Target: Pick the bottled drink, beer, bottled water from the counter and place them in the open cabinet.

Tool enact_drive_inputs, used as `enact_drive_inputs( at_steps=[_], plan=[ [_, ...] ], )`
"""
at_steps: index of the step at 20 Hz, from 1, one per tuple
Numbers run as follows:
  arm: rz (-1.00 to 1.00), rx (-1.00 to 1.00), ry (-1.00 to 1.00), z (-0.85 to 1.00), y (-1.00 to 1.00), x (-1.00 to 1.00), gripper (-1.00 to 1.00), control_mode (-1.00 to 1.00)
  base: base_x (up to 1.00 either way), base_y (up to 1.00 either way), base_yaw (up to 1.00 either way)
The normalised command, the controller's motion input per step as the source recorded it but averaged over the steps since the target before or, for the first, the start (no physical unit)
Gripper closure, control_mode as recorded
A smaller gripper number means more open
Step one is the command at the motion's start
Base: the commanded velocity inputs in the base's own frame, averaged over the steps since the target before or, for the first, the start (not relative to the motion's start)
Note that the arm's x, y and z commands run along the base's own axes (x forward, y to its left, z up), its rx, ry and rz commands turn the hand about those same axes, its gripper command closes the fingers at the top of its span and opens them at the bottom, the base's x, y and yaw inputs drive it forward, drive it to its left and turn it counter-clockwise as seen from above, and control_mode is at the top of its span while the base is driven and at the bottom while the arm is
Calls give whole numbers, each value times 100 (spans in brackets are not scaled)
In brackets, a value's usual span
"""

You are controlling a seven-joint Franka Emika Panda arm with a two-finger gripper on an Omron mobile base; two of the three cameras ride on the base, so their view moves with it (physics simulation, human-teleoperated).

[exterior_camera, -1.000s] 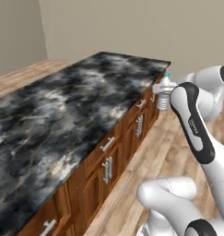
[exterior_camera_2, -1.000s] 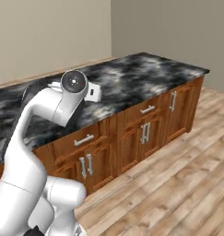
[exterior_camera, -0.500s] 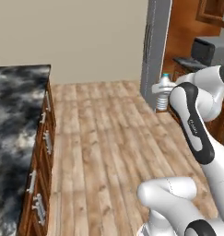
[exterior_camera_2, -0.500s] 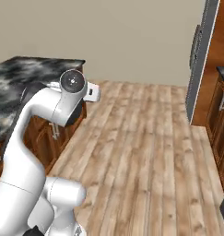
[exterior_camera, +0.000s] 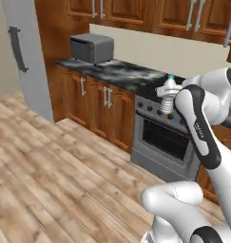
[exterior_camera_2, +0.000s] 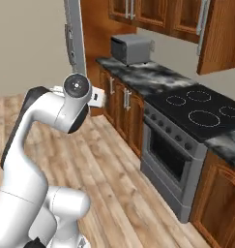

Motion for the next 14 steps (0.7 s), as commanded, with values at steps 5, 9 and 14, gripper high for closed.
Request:
enact_drive_inputs(
  at_steps=[5,9,14],
  plan=[
    [0,0,0,0,0,0,100,100,0,21,-90],
    [0,0,0,0,0,0,100,100,1,28,-86],
    [0,0,0,0,0,0,100,100,0,19,-82]
  ],
)
